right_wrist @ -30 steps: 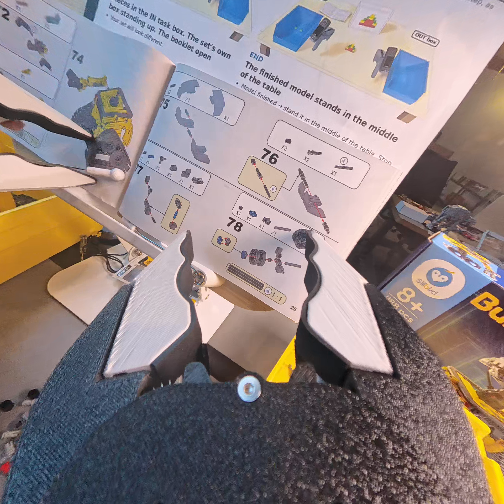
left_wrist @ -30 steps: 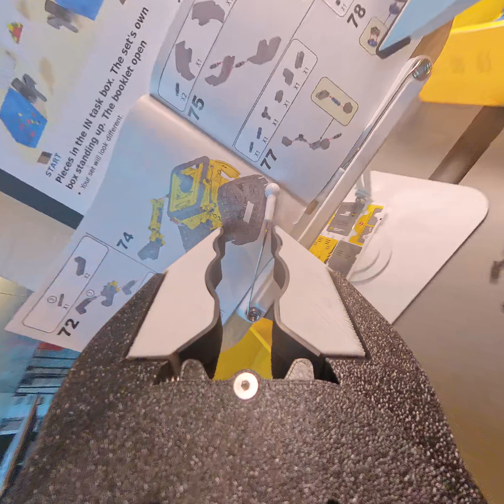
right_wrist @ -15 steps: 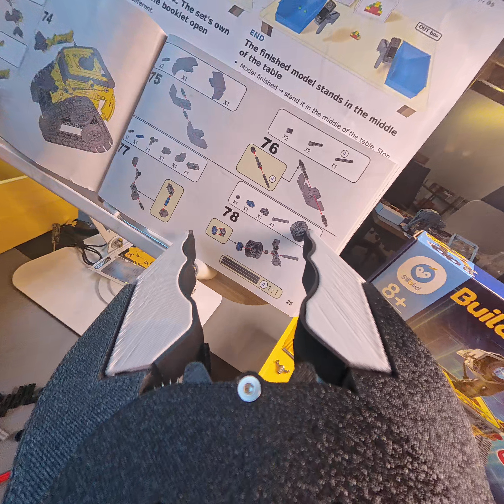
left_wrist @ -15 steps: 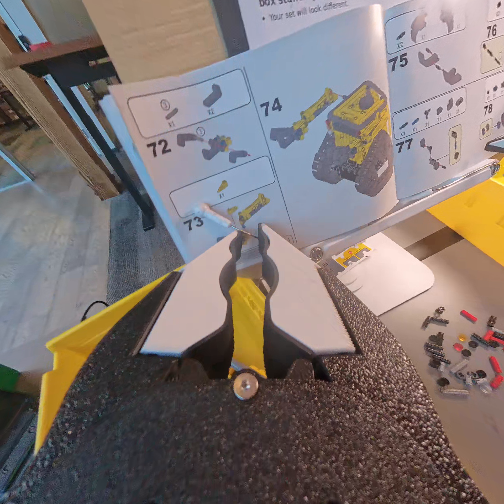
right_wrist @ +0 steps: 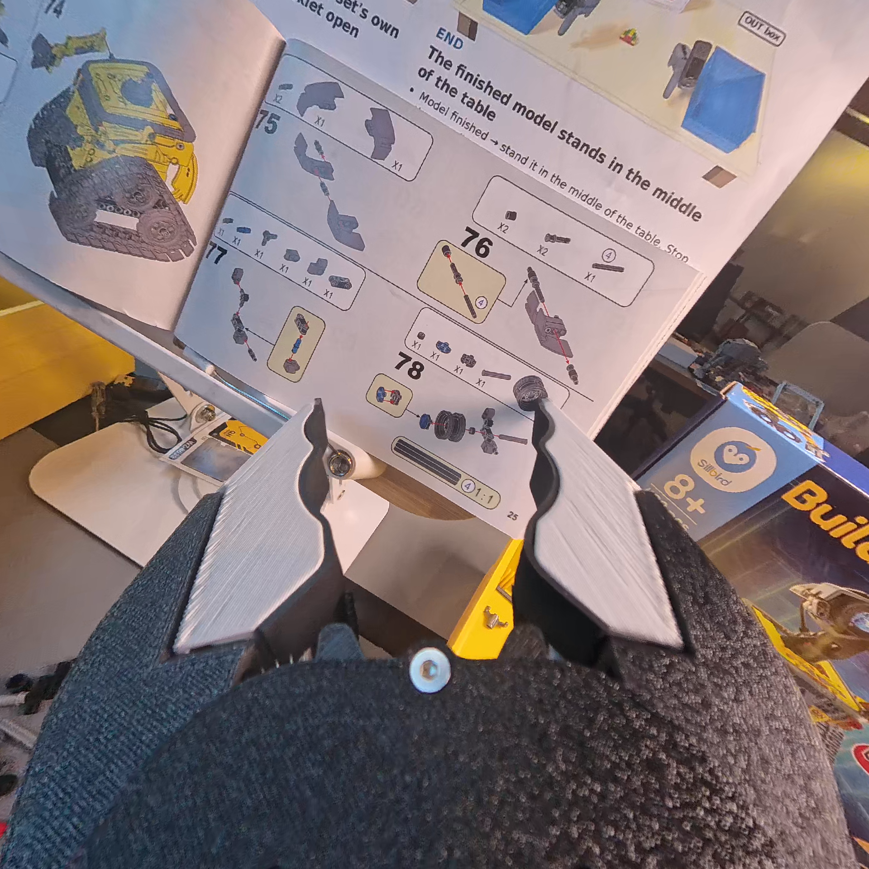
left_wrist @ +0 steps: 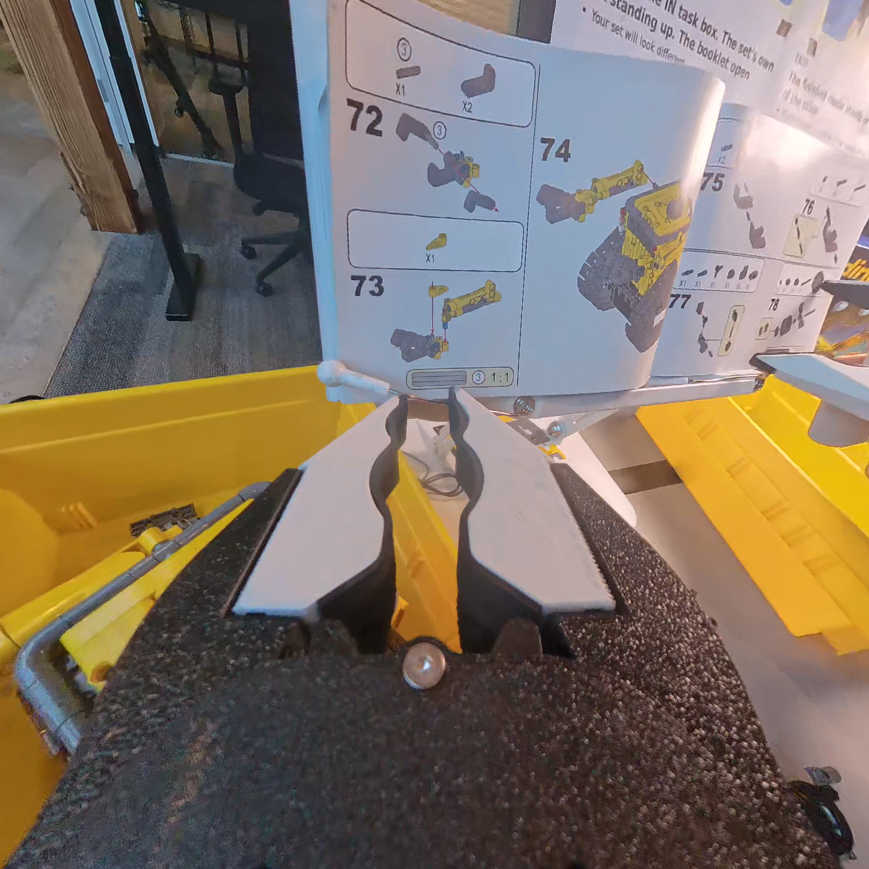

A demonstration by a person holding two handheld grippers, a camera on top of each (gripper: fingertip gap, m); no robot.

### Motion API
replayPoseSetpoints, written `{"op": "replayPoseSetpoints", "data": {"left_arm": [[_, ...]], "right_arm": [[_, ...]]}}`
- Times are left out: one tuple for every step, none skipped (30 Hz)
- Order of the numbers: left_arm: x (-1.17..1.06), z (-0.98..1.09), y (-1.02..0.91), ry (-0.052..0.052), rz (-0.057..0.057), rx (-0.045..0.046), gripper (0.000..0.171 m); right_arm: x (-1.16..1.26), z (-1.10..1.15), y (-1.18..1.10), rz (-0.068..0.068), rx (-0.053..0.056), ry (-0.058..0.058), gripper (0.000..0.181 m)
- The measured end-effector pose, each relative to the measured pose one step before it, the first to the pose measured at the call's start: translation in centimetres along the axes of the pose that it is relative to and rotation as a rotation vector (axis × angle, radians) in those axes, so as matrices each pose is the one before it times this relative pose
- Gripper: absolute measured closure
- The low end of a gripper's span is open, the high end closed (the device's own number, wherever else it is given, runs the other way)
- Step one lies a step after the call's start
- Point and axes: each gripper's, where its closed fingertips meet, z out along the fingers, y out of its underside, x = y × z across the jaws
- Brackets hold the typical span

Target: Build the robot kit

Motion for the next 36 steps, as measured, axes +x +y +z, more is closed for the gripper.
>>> {"op": "replayPoseSetpoints", "data": {"left_arm": [[-0.107,-0.36,-0.123,-0.0094,0.0056,0.01689,0.147],[-0.166,-0.517,-0.28,-0.0095,0.0077,0.02569,0.148],[-0.111,-0.554,-0.328,-0.0005,-0.0018,0.02657,0.148],[0.128,-0.547,-0.454,0.0147,0.0005,0.03047,0.144],[0.245,-0.536,-0.587,0.0135,0.0185,0.0354,0.14],[0.027,-0.484,-0.535,-0.0091,0.04,0.0263,0.137],[0.032,-0.362,-0.505,-0.0119,0.0523,0.02053,0.13],[0.164,-0.268,-0.505,-0.0018,0.0456,0.01909,0.125],[0.198,-0.166,-0.369,0.0021,0.0312,0.00984,0.122],[0.252,-0.068,-0.218,0.0083,0.0182,0.0001,0.121],[0.319,-0.011,-0.133,0.0151,0.0071,-0.00418,0.12],[0.265,0.03,-0.088,0.0113,0.0007,-0.00322,0.12],[0.25,0.062,-0.029,0.0095,0.0002,-0.00322,0.12],[0.305,0.115,0.044,0.0117,0.0016,-0.0051,0.121],[0.304,0.17,0.105,0.0103,0.0047,-0.00543,0.121],[0.298,0.223,0.129,0.0076,0.0097,-0.00541,0.122],[0.32,0.324,0.164,0.0054,0.0147,-0.00662,0.123],[0.374,0.424,0.187,0.0062,0.017,-0.00868,0.125],[0.476,0.529,0.181,0.0094,0.0181,-0.00985,0.126],[0.565,0.578,0.136,0.0103,0.0201,-0.00988,0.127],[0.639,0.613,0.059,0.0097,0.0261,-0.0074,0.129],[0.648,0.622,0.026,0.0049,0.0357,-0.00597,0.13],[0.577,0.619,-0.047,-0.004,0.0474,-0.00438,0.13],[0.364,0.627,0.032,-0.0161,0.057,-0.00985,0.131],[0.117,0.655,0.211,-0.0233,0.0605,-0.02103,0.131],[-0.236,0.636,0.388,-0.0352,0.0503,-0.02805,0.131],[-0.354,0.577,0.379,-0.0296,0.0299,-0.0226,0.133],[-0.297,0.481,0.32,-0.0147,0.0116,-0.01435,0.135],[-0.28,0.342,0.179,-0.0063,0.002,-0.00507,0.132],[-0.48,0.195,0.095,-0.0151,-0.0026,-0.00124,0.134],[-0.498,0.152,0.166,-0.0146,0.0021,-0.00737,0.134],[-0.171,0.074,0.057,0.004,-0.0045,-0.00022,0.134],[-0.001,0.013,-0.018,0.009,-0.0109,0.00419,0.135],[0.016,-0.006,0.015,0.0034,-0.0036,0.00177,0.135],[0.022,-0.022,0.0,-0.0005,0.0033,0.00104,0.135],[0.044,-0.015,0.003,-0.0012,0.0038,0.00032,0.135]], "right_arm": [[-0.034,0.011,-0.04,0.0023,-0.003,0.0025,0.091],[-0.004,0.001,-0.038,-0.0004,-0.0018,0.0046,0.091],[-0.018,0.032,-0.023,-0.0005,-0.0018,0.0038,0.091],[-0.043,0.053,-0.027,0.0027,0.0003,0.0026,0.089],[-0.047,0.069,-0.091,0.0008,0.0012,0.0047,0.087],[0.011,0.081,-0.141,-0.009,-0.0007,0.0125,0.081],[0.076,0.071,-0.265,-0.0129,0.0033,0.0195,0.075],[0.031,0.06,-0.387,-0.0054,0.008,0.0151,0.072],[-0.013,0.08,-0.374,0.0012,0.0069,0.0099,0.069],[-0.088,0.16,-0.199,-0.0039,-0.0015,0.0065,0.068],[-0.224,0.29,0.122,-0.0021,-0.0159,-0.0026,0.066],[-0.268,0.299,0.247,0.0126,-0.0171,-0.0064,0.062],[-0.103,0.194,0.104,0.0032,-0.0051,0.0033,0.061],[0.01,0.081,0.026,-0.0074,-0.0002,0.0091,0.061],[-0.001,0.029,0.021,-0.0036,0.0013,0.0054,0.061],[0.046,0.0,0.009,0.001,0.0023,0.0046,0.062],[0.039,0.001,0.012,-0.0011,0.0023,0.0043,0.062],[0.002,0.008,0.008,-0.0033,0.0021,0.0031,0.062],[0.004,0.015,0.009,-0.0002,0.0015,0.0023,0.062],[0.025,0.011,0.011,-0.0007,0.0003,0.0025,0.062],[0.037,0.012,0.02,-0.001,-0.0006,0.0036,0.062],[0.048,-0.002,0.025,0.0,-0.0005,0.004,0.063],[0.025,-0.005,0.005,-0.0004,0.001,0.0022,0.063],[0.019,-0.019,0.017,-0.0007,0.0018,0.0019,0.064],[0.028,-0.014,0.03,-0.0001,0.0015,0.0014,0.064],[0.031,-0.03,0.018,-0.0002,0.0025,-0.0001,0.065],[0.036,-0.036,0.02,0.0,0.0025,0.0,0.066],[0.013,-0.035,0.022,0.0006,0.0017,0.0001,0.067],[0.009,-0.045,0.031,0.0025,0.0004,0.0004,0.068],[-0.026,-0.057,0.033,0.0039,-0.0004,0.0,0.069],[-0.082,-0.069,-0.003,-0.0002,0.0007,-0.0006,0.071],[-0.178,-0.074,-0.004,0.0002,0.0008,-0.0057,0.075],[-0.248,-0.054,-0.012,0.0011,0.0024,-0.0091,0.079],[-0.162,-0.039,-0.038,-0.0011,0.0034,-0.0039,0.081],[-0.053,-0.019,-0.031,-0.0024,0.0018,-0.0001,0.083],[-0.002,-0.011,-0.049,0.0007,0.0016,0.0011,0.085]]}}
